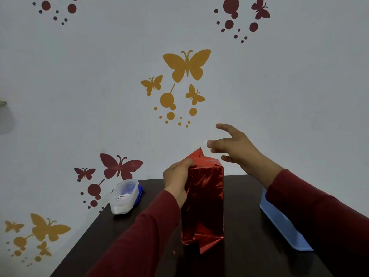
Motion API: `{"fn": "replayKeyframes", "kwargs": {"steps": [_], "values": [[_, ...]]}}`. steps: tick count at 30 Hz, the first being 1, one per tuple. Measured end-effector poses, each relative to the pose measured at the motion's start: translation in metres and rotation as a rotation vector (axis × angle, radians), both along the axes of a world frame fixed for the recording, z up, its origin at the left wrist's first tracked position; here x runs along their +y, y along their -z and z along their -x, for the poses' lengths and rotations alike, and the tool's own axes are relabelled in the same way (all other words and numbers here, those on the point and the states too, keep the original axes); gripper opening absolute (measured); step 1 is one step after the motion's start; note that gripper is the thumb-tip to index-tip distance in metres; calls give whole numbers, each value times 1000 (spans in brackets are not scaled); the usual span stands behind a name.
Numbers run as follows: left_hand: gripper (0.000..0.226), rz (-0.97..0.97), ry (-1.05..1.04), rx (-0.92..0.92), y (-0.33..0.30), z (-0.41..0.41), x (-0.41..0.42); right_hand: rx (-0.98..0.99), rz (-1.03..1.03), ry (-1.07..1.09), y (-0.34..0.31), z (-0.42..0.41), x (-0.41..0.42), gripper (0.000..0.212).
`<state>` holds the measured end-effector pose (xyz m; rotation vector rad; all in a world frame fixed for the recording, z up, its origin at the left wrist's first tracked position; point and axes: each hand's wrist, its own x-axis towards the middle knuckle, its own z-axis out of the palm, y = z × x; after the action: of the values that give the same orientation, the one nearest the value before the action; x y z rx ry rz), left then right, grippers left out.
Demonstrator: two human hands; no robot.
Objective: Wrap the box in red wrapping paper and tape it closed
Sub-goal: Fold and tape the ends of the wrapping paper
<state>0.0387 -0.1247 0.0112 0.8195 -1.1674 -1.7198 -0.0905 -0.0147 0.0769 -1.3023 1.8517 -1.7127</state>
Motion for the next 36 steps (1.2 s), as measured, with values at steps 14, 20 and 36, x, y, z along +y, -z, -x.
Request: {"fn": "replayKeyframes", "kwargs": {"steps": [14,20,36], "values": [[21,23,13,18,2,-3,3,112,-279,-127,-15,7,-43,68],[18,27,21,19,3,-4,1,149,-319,-89,-12,9,-54,65],[11,55,28,10,5,-2,0,250,-382,-7,-11,6,-60,71]]}}
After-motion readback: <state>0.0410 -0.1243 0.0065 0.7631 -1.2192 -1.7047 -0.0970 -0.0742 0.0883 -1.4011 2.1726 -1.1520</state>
